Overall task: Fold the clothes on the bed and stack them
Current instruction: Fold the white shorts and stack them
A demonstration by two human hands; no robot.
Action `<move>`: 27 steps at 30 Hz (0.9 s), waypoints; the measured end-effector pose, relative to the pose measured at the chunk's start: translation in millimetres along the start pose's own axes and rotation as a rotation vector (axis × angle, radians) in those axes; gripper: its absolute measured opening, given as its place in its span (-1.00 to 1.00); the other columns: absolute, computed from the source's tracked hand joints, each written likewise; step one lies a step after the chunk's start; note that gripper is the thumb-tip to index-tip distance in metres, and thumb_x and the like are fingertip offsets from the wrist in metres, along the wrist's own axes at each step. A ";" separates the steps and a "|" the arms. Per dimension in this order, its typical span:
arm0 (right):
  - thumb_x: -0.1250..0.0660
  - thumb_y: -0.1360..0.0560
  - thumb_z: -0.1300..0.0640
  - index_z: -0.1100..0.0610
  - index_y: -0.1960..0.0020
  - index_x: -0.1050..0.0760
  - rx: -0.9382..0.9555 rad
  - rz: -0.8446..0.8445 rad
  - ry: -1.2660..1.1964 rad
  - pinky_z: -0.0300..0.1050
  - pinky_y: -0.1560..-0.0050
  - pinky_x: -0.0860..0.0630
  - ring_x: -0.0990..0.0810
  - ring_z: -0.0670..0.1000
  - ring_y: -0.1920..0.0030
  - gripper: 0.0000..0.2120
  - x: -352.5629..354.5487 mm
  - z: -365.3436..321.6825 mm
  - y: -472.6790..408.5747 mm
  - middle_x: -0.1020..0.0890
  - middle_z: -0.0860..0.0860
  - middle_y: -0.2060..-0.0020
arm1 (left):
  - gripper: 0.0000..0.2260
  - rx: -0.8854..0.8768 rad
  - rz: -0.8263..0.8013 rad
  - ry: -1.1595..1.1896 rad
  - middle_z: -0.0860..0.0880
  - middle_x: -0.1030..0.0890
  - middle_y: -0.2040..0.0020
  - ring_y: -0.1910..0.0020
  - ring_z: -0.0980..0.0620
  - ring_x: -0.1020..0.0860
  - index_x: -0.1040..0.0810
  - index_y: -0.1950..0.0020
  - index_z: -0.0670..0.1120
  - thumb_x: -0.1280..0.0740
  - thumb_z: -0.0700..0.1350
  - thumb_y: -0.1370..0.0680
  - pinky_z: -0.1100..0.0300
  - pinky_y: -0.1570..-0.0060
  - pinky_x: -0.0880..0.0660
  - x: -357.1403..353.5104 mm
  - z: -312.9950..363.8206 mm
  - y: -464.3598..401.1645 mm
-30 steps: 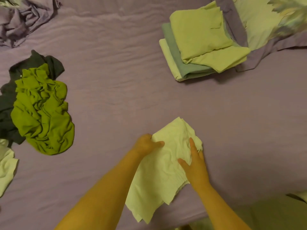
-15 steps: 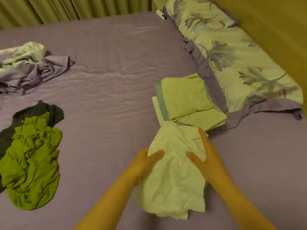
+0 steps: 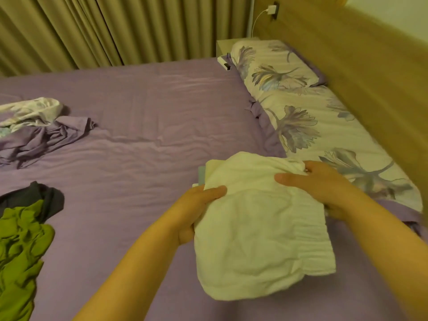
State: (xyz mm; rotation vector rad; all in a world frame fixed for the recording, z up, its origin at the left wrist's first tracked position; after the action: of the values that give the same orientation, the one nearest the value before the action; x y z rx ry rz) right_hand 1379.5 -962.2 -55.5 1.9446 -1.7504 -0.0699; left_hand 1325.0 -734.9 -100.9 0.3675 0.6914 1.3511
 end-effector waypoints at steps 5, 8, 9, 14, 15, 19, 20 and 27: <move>-0.52 -0.29 -0.09 0.07 -0.41 -0.33 -0.009 -0.070 0.151 -0.02 -0.13 -0.50 -0.50 0.06 -0.24 -0.24 9.2 -24.2 -81.2 -0.47 0.02 -0.31 | -0.76 0.014 0.033 0.089 -0.15 -0.67 -0.05 -0.01 -0.11 -0.65 -0.55 -0.20 -0.18 -0.31 -0.12 -0.57 0.01 -0.02 -0.58 2.7 26.6 -50.3; -0.51 -0.36 0.06 0.00 -0.39 -0.31 0.100 -0.105 0.108 -0.19 -0.14 -0.44 -0.39 -0.01 -0.31 -0.33 -22.7 -1.7 -122.1 -0.37 0.01 -0.38 | -0.74 -0.045 0.151 0.006 -0.08 -0.64 -0.11 -0.08 -0.09 -0.60 -0.47 -0.31 -0.09 -0.22 -0.16 -0.62 -0.02 -0.12 -0.53 20.5 -4.1 -95.6; -0.49 -0.39 0.14 -0.03 -0.34 -0.30 0.107 -0.121 0.107 -0.29 -0.07 -0.42 -0.39 -0.06 -0.26 -0.40 -36.0 13.9 -130.7 -0.38 -0.01 -0.35 | -0.69 -0.035 0.183 -0.088 -0.05 -0.61 -0.14 -0.11 -0.08 -0.58 -0.42 -0.37 -0.07 -0.20 -0.19 -0.63 -0.02 -0.13 -0.53 27.6 -19.6 -108.3; -0.50 -0.39 0.15 0.02 -0.50 -0.13 0.069 -0.061 0.155 -0.05 -0.28 -0.38 -0.40 -0.01 -0.30 -0.19 -58.0 84.3 -160.6 -0.40 -0.05 -0.29 | -0.48 0.027 0.212 -0.161 -0.01 -0.54 -0.24 -0.16 -0.05 -0.55 -0.33 -0.40 0.05 -0.40 -0.15 -0.48 0.03 -0.16 -0.53 57.8 -61.9 -144.0; -0.49 -0.40 0.15 0.05 -0.51 -0.11 0.045 -0.017 0.113 -0.06 -0.26 -0.37 -0.41 -0.02 -0.26 -0.19 -53.2 90.7 -162.5 -0.41 -0.05 -0.24 | -0.42 0.050 0.212 -0.111 -0.01 -0.56 -0.23 -0.16 -0.06 -0.56 -0.36 -0.38 0.04 -0.47 -0.06 -0.40 -0.01 -0.17 -0.53 62.2 -63.3 -149.7; -0.47 -0.41 0.09 0.20 -0.41 -0.25 0.034 0.228 0.090 -0.04 -0.07 -0.45 -0.50 0.03 -0.05 -0.32 -36.6 109.2 -152.4 -0.52 0.02 -0.05 | -0.32 0.069 0.255 0.093 -0.03 -0.66 -0.11 -0.08 -0.06 -0.62 -0.54 -0.24 -0.05 -0.48 0.28 -0.23 -0.05 -0.17 -0.53 65.5 -54.6 -172.5; -0.49 -0.37 0.04 0.18 -0.38 -0.29 0.051 0.259 0.124 0.01 -0.07 -0.48 -0.53 0.08 -0.07 -0.33 -36.7 112.7 -148.7 -0.53 0.00 -0.05 | -0.31 0.066 0.272 0.120 -0.03 -0.66 -0.10 -0.08 -0.07 -0.62 -0.56 -0.22 -0.05 -0.48 0.31 -0.22 -0.05 -0.16 -0.53 63.2 -51.1 -176.9; -0.33 -0.49 0.34 0.14 -0.42 -0.26 0.125 0.366 -0.033 -0.08 -0.04 -0.49 -0.53 0.00 0.02 -0.46 -21.0 120.2 -142.4 -0.54 0.08 -0.05 | -0.79 -0.209 0.242 0.116 -0.11 -0.67 -0.04 0.00 -0.10 -0.65 -0.56 -0.17 -0.11 -0.37 -0.18 -0.53 -0.01 0.01 -0.60 46.7 -5.2 -190.9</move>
State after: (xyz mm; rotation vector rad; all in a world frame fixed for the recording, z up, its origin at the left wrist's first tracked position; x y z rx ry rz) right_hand 1461.4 -978.7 -223.3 1.6802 -2.1480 0.1399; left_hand 1470.1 -729.3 -233.5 0.2097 0.6077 1.6689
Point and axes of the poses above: each hand's wrist, its own y-axis away from the middle knuckle, its own x-axis out of the back of the hand, z = x × y, the point moved 9 cm from there along -y, towards the middle knuckle
